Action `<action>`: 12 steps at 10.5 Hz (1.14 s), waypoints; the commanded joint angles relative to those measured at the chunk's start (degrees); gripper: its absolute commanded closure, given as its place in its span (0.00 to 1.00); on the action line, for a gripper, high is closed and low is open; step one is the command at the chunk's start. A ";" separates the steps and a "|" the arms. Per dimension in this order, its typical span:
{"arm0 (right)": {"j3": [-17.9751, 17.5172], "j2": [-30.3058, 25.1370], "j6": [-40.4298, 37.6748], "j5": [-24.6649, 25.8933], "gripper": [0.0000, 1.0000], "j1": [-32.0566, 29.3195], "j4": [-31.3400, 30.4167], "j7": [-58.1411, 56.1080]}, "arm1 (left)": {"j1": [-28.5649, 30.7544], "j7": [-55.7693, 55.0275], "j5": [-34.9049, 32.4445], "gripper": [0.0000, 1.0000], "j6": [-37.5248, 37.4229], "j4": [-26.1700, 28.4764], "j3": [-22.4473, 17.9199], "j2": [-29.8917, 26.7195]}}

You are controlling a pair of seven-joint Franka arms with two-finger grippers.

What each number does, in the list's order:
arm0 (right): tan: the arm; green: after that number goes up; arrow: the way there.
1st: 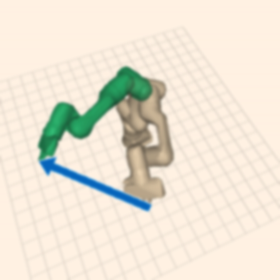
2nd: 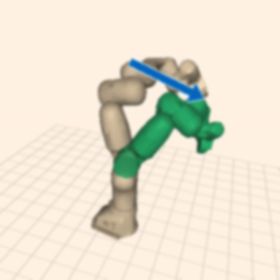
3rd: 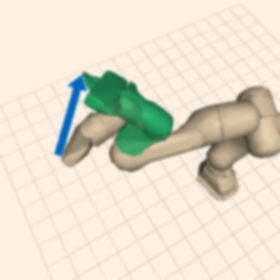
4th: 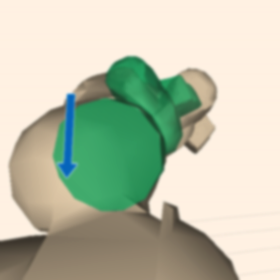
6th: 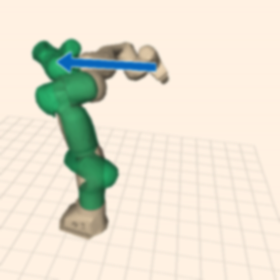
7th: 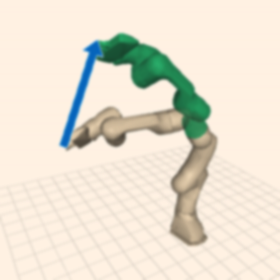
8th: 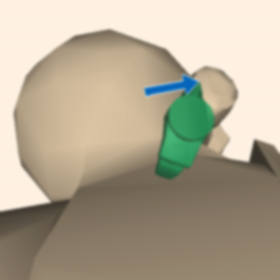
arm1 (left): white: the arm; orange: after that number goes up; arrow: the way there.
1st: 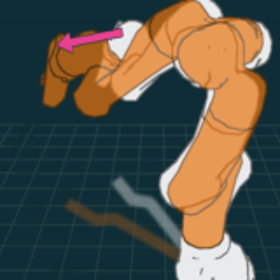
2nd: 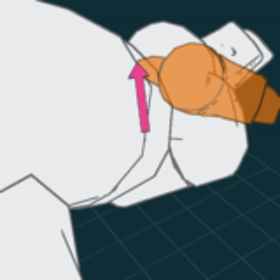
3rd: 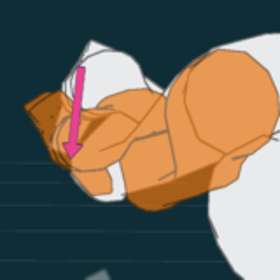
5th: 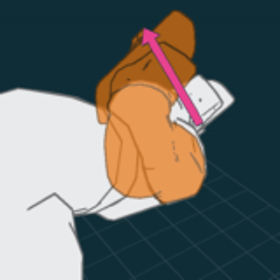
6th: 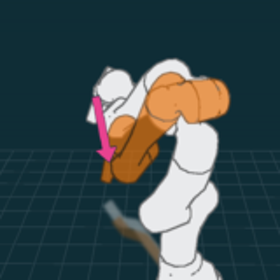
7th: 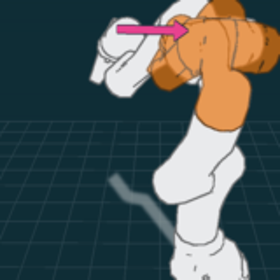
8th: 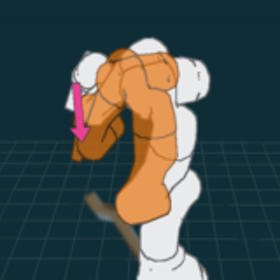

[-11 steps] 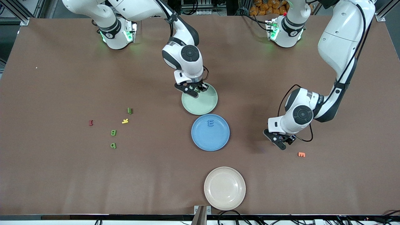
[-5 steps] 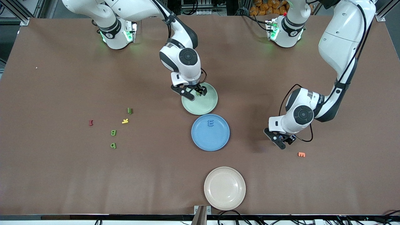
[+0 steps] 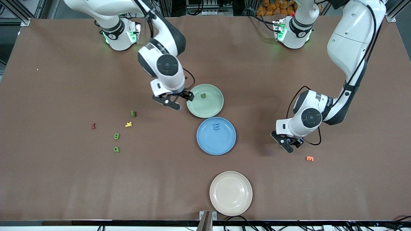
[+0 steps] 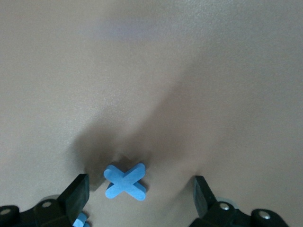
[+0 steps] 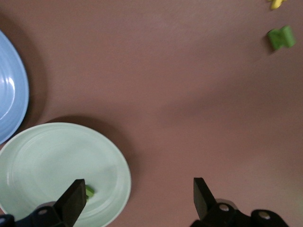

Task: Sort letters by color into matching plates
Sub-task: 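Grasp the blue X with the left gripper while the right gripper returns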

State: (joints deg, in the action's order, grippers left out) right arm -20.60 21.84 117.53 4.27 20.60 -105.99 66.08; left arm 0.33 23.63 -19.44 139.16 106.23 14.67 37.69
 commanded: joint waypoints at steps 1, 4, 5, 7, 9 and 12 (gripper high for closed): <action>-6.72 -4.61 -9.22 0.83 0.00 -11.26 -1.67 -15.64 | 1.50 -0.34 -1.48 1.00 1.28 2.22 0.45 -1.12; -6.82 -7.15 -10.40 0.83 0.02 -18.30 -6.32 -32.91 | 1.95 -2.71 -1.48 1.00 3.13 3.80 0.45 -1.30; -6.82 -7.60 -10.39 0.83 0.08 -19.89 -7.46 -37.30 | 1.86 -2.98 -1.48 1.00 3.22 3.81 0.45 -1.30; -6.74 -10.05 -8.82 1.00 0.11 -23.49 -10.79 -45.13 | 1.51 -4.64 -1.48 1.00 3.22 3.81 0.45 -1.30; -6.73 -12.08 -4.00 1.61 0.11 -25.52 -15.63 -49.72 | 1.25 -6.66 -1.48 1.00 3.14 3.55 0.62 -1.74; -6.73 -12.61 3.12 6.35 0.20 -27.80 -20.47 -51.83 | 1.34 -10.96 -1.04 1.00 3.13 2.41 2.64 -1.74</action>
State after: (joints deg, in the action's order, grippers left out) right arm -26.01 11.99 115.84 7.29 -4.45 -121.22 16.55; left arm 1.55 17.23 -19.44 141.18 108.12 15.71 35.99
